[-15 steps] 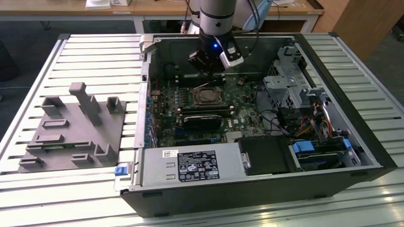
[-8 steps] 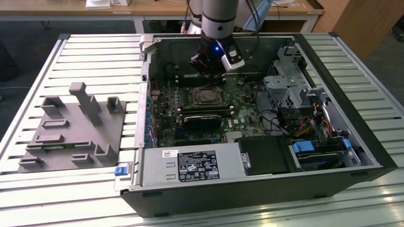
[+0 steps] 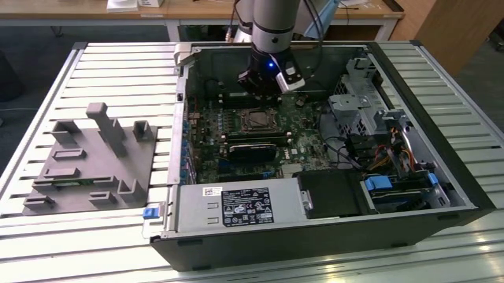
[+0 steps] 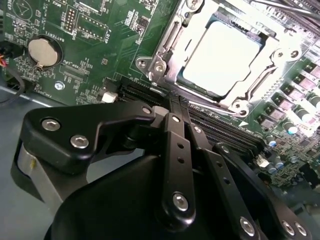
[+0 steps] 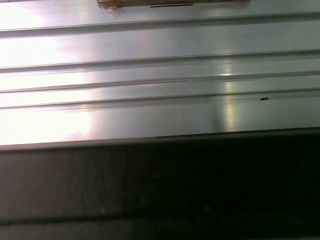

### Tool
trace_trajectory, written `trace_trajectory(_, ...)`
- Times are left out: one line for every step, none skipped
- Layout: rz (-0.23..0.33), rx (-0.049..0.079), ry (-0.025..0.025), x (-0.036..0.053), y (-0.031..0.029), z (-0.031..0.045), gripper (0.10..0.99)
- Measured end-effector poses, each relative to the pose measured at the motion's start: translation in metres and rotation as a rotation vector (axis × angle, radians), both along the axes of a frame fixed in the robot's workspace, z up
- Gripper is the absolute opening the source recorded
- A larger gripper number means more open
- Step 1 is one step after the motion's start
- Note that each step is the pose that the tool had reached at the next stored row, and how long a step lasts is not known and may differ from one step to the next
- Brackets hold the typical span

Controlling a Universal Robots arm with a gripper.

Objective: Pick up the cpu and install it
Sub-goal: 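Install the first cpu locking lever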

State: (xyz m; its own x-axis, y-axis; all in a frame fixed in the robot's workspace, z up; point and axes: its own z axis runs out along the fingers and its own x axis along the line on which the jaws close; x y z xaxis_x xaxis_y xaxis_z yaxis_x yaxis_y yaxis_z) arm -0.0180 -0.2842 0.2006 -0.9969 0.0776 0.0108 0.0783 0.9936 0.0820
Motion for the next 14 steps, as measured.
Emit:
trace_trajectory(0.0,0.0,0.0006,0.0,0.0,-0.0005,0.106)
trace_trajectory(0.0,0.0,0.0008,0.0,0.0,-0.0005,0.106)
trace_trajectory(0.0,0.0,0.0009,0.0,0.0,-0.0005,0.106)
trace_trajectory(0.0,0.0,0.001,0.0,0.0,-0.0004,0.106)
trace_trajectory(0.0,0.0,0.0009,0.0001,0.0,0.0001,0.106)
trace_trajectory(0.0,0.0,0.0009,0.0001,0.0,0.0008,0.106)
trace_trajectory(0.0,0.0,0.0008,0.0001,0.0,0.0016,0.106)
trace_trajectory(0.0,0.0,0.0007,0.0001,0.0,0.0019,0.106)
trace_trajectory(0.0,0.0,0.0006,0.0001,0.0001,0.0019,0.106)
trace_trajectory(0.0,-0.001,0.0005,0.0002,0.0001,0.0018,0.106)
trace_trajectory(0.0,-0.004,0.0007,0.0002,0.0001,0.0018,0.106)
trace_trajectory(0.0,-0.008,0.0008,0.0002,0.0,0.0016,0.106)
trace_trajectory(0.0,-0.01,0.0007,0.0003,0.0001,0.0012,0.106)
trace_trajectory(0.0,-0.014,0.0008,0.0003,0.0001,0.0008,0.106)
